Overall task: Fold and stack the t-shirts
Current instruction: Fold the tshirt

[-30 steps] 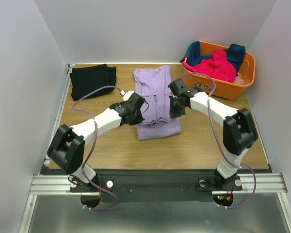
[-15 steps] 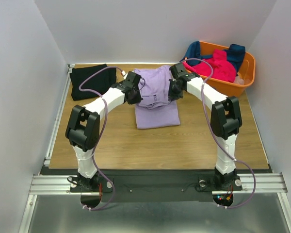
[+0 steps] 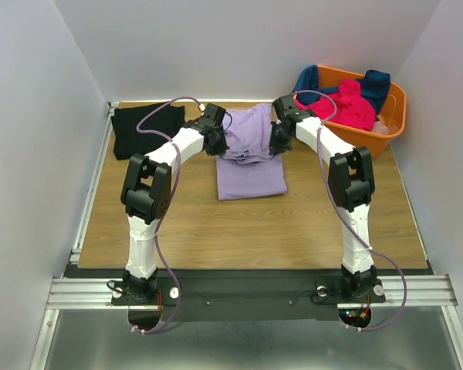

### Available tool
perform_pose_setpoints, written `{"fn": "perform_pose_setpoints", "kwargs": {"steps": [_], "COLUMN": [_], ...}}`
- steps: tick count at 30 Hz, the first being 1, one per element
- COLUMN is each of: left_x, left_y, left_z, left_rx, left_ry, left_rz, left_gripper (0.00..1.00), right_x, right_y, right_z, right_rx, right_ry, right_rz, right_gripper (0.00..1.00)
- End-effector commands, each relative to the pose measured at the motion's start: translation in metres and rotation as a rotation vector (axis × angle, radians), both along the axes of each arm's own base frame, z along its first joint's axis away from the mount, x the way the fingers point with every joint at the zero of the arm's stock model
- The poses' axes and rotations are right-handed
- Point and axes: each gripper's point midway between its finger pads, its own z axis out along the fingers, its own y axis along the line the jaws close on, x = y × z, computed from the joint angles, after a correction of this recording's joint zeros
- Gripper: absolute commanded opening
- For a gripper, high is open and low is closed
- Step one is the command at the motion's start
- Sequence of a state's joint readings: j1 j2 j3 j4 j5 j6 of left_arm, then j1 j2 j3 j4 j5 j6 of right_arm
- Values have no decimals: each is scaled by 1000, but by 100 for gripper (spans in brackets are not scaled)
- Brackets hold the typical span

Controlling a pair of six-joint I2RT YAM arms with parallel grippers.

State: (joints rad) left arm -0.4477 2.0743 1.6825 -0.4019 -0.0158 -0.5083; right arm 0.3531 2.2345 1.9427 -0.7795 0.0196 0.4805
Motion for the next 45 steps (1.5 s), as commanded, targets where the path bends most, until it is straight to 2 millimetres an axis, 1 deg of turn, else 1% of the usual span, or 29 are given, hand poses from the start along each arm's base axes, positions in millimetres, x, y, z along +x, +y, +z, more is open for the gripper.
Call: {"fn": "perform_pose_setpoints", "kwargs": {"steps": [1,4,5,6,7,8,9,10,12,13,14,15,16,17,18,19,20,22,23,26,27,28,29,30,33,34,38,42,45], "left_x": [12,16,18,20,22,23,24,24,22,16,13,8,-1,-7,-10,-22,-32,-44,-52,-64,-69,-76,-80,-86,-93,-99,-112,-125,-128], "left_y": [3,16,20,23,26,30,31,31,32,28,25,22,10,4,-5,-9,-23,-34,-41,-36,-34,-29,-26,-20,-12,-8,-2,7,10], "left_z": [19,21,24,31,36,46,53,58,80,81,88,98,102,104,120,105,104,93,82,51,46,35,32,30,32,27,10,1,0], "left_rx": [-1,16,22,12,13,21,19,20,2,5,1,-17,-29,-39,-71,-61,-75,-86,-76,-39,-42,-29,-23,-20,-13,-7,1,3,3], "left_ry": [-34,-32,-38,-49,-59,-79,-96,-106,-153,-160,-184,-226,-242,-260,-317,-299,-303,-299,-273,-184,-168,-147,-142,-140,-149,-137,-94,-73,-72], "left_rz": [-4,52,70,94,108,125,131,134,138,126,118,106,70,52,31,7,-33,-70,-91,-69,-57,-54,-48,-42,-29,-28,-24,-2,5], "left_gripper": [0,2,14,32,51,75,81,85,85,85,86,86,86,85,85,86,86,86,85,86,85,85,85,85,85,85,85,85,85], "right_x": [15,24,25,29,29,32,33,33,32,33,32,29,26,24,20,16,13,6,-1,-18,-28,-33,-38,-50,-64,-73,-88,-95,-95], "right_y": [-1,1,3,3,7,8,8,6,5,-1,-3,-3,-4,-4,-5,-8,-9,-8,-9,-8,-11,-14,-17,-22,-27,-30,-36,-38,-38], "right_z": [17,24,28,37,42,54,60,75,91,97,103,115,114,115,118,111,107,104,93,86,72,74,71,56,52,43,26,14,5], "right_rx": [17,24,26,34,51,66,68,66,71,44,42,47,45,44,43,33,29,39,37,60,49,42,34,17,14,12,9,4,1], "right_ry": [-45,-70,-79,-99,-103,-127,-138,-166,-196,-217,-229,-251,-246,-244,-246,-230,-215,-198,-168,-126,-87,-93,-86,-47,-40,-21,11,27,36], "right_rz": [5,16,17,16,26,29,29,26,28,15,15,20,26,29,32,29,30,42,44,57,54,52,50,51,46,38,18,14,14], "right_gripper": [0,0,4,9,17,38,51,69,77,78,80,81,81,81,81,80,80,81,81,80,80,80,81,81,81,81,81,77,72]}}
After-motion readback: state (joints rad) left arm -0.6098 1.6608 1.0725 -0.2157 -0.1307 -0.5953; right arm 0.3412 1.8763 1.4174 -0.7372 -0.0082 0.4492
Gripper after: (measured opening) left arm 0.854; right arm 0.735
